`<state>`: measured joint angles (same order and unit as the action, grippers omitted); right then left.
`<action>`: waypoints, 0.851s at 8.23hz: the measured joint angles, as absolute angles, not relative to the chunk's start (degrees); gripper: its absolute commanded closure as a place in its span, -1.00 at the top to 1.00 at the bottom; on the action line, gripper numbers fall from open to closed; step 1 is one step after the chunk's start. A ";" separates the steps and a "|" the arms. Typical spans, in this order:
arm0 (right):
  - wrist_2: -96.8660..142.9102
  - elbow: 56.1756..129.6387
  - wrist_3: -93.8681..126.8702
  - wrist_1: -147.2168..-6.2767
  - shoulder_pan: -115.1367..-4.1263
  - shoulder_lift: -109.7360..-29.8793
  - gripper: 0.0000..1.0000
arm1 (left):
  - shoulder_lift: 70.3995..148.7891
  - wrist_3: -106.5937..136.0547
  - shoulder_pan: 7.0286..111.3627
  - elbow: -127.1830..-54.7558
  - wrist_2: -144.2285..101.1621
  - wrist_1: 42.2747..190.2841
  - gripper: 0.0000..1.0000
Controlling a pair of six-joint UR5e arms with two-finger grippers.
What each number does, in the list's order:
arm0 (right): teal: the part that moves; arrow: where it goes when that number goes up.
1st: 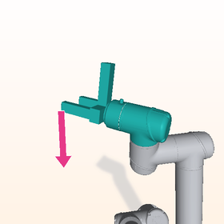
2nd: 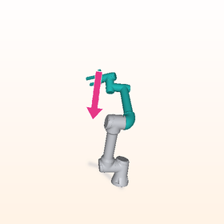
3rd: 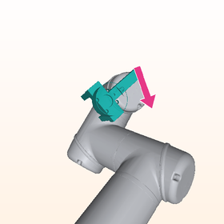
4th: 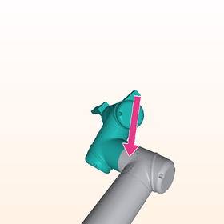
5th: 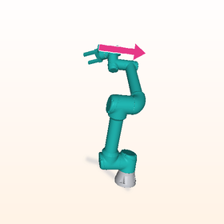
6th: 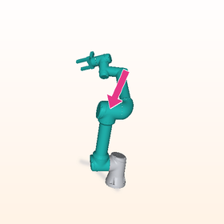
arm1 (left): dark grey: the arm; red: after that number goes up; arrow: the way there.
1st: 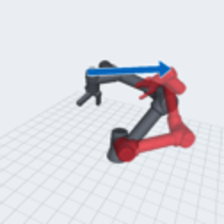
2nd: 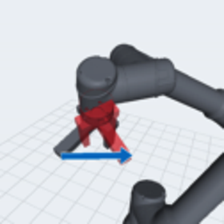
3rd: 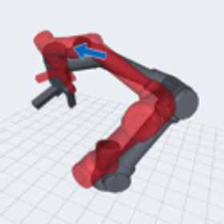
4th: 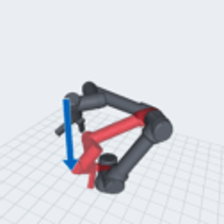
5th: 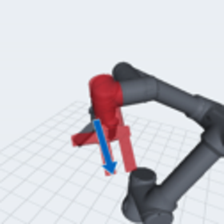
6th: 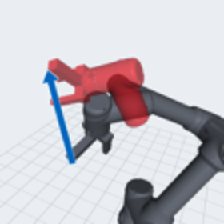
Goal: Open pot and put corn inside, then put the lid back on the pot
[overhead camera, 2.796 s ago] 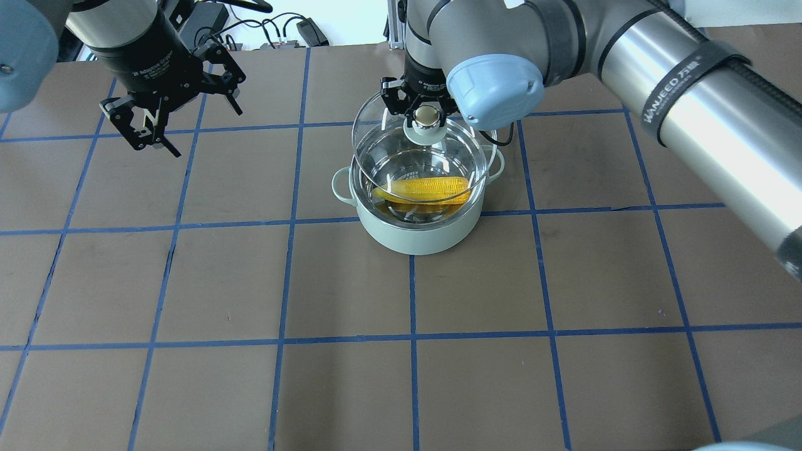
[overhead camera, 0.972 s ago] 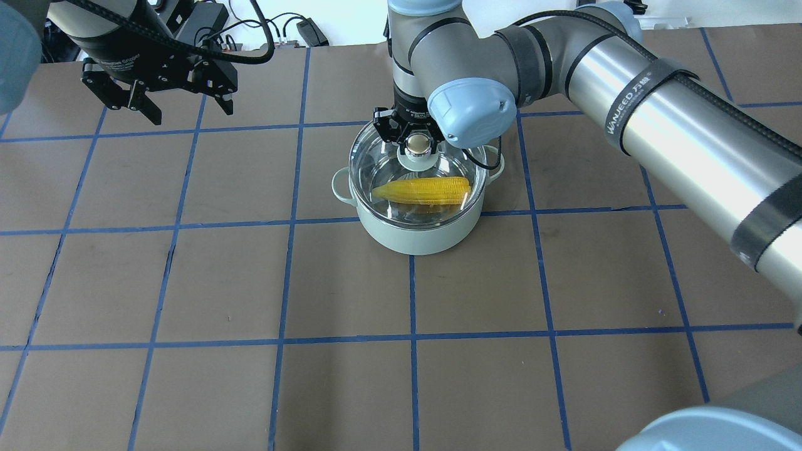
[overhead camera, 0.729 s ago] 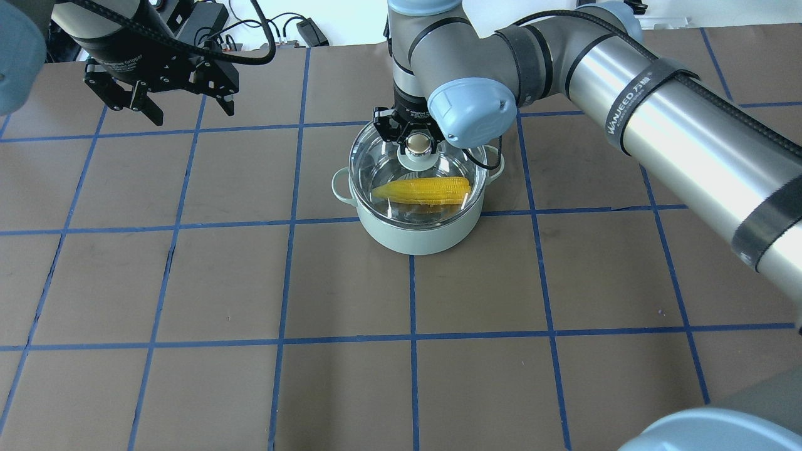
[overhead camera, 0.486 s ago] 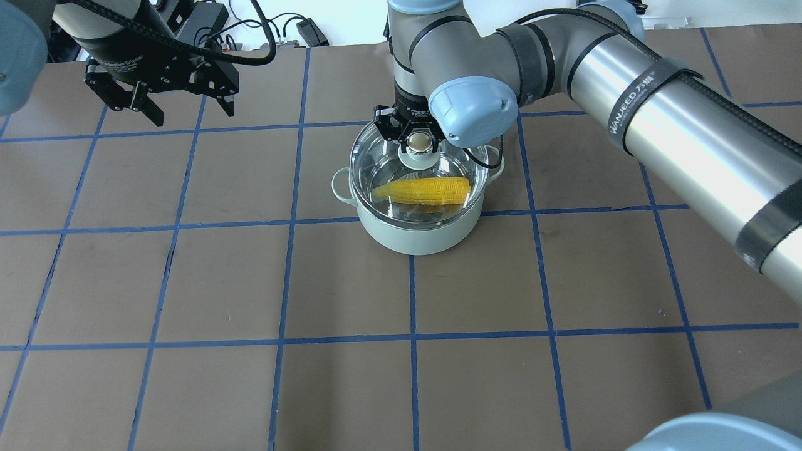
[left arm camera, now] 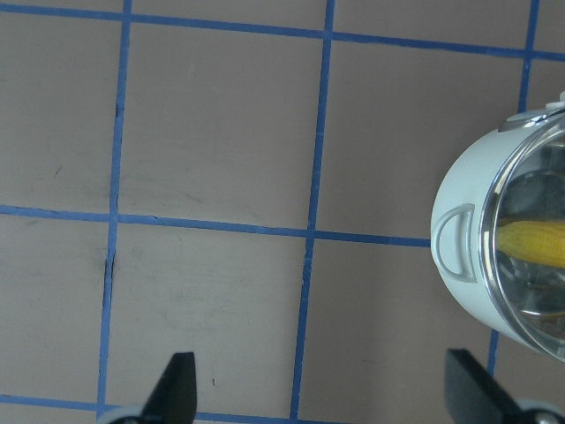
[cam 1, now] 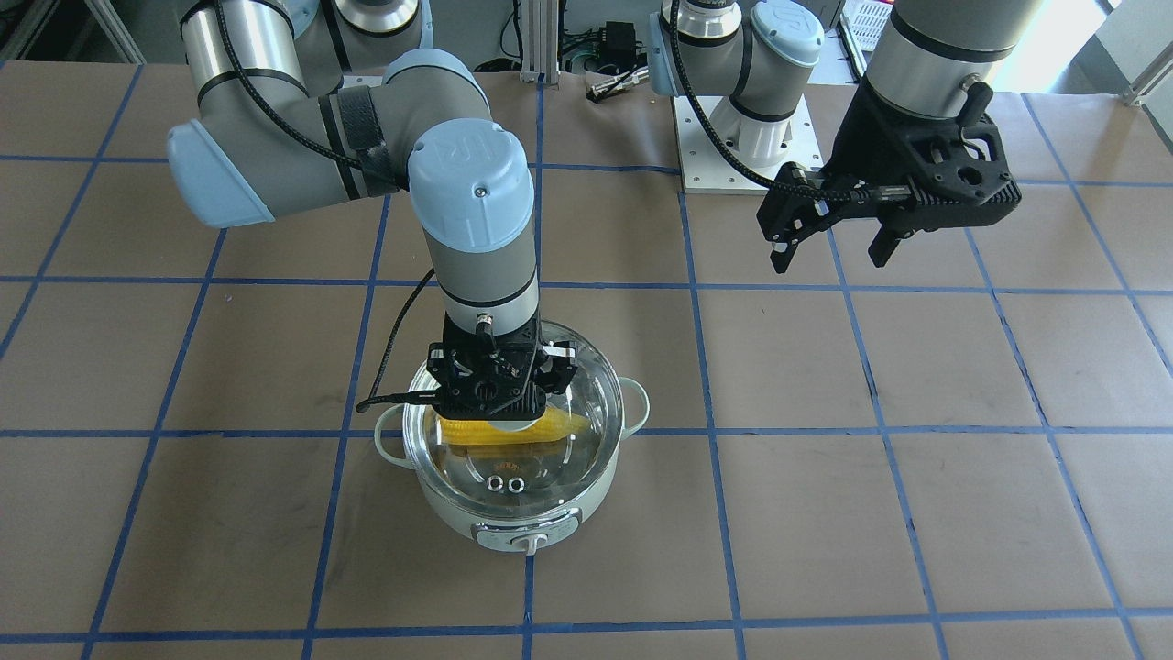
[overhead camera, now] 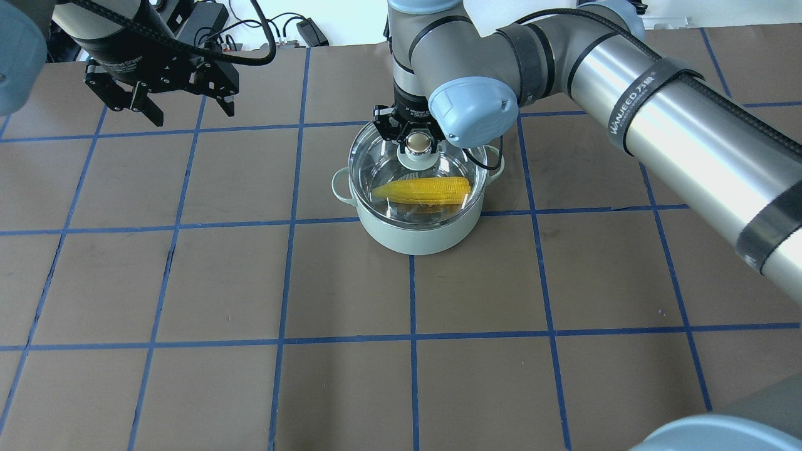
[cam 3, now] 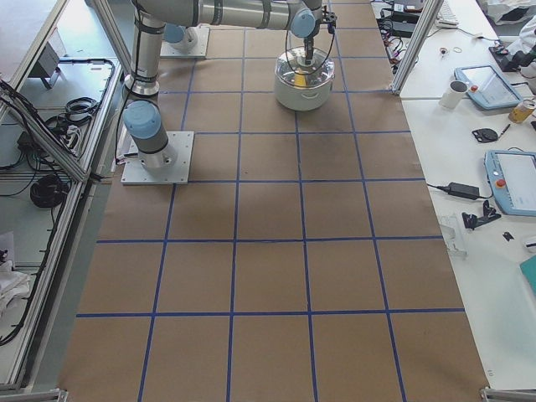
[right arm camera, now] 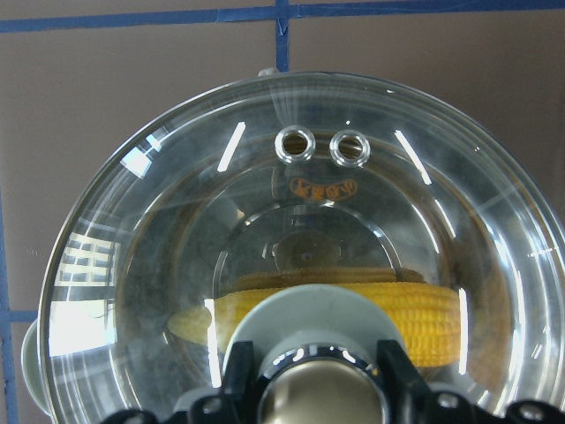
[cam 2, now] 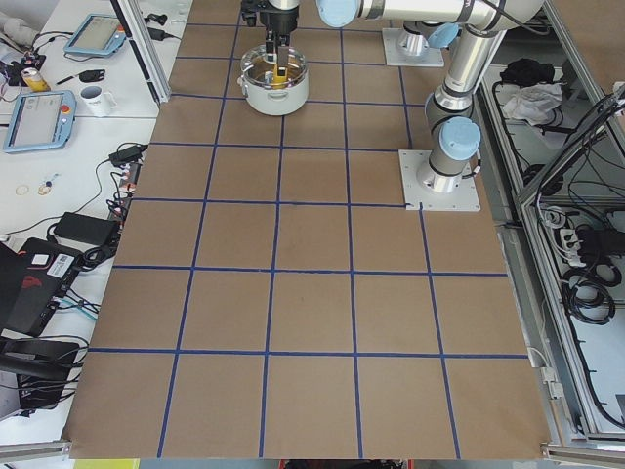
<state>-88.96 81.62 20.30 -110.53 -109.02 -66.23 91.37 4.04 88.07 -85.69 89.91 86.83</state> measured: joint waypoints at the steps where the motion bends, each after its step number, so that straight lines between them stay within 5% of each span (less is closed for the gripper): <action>1: -89.02 81.73 20.42 -110.55 -109.06 -66.21 -0.68 | 91.35 4.04 88.07 -85.69 89.91 86.83 1.00; 7: -89.71 82.89 20.29 -111.09 -109.90 -66.16 -0.66 | 91.45 4.08 88.07 -85.93 89.88 86.76 1.00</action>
<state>-89.71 82.89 20.29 -111.09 -109.90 -66.16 91.45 4.08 88.07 -85.93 89.88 86.76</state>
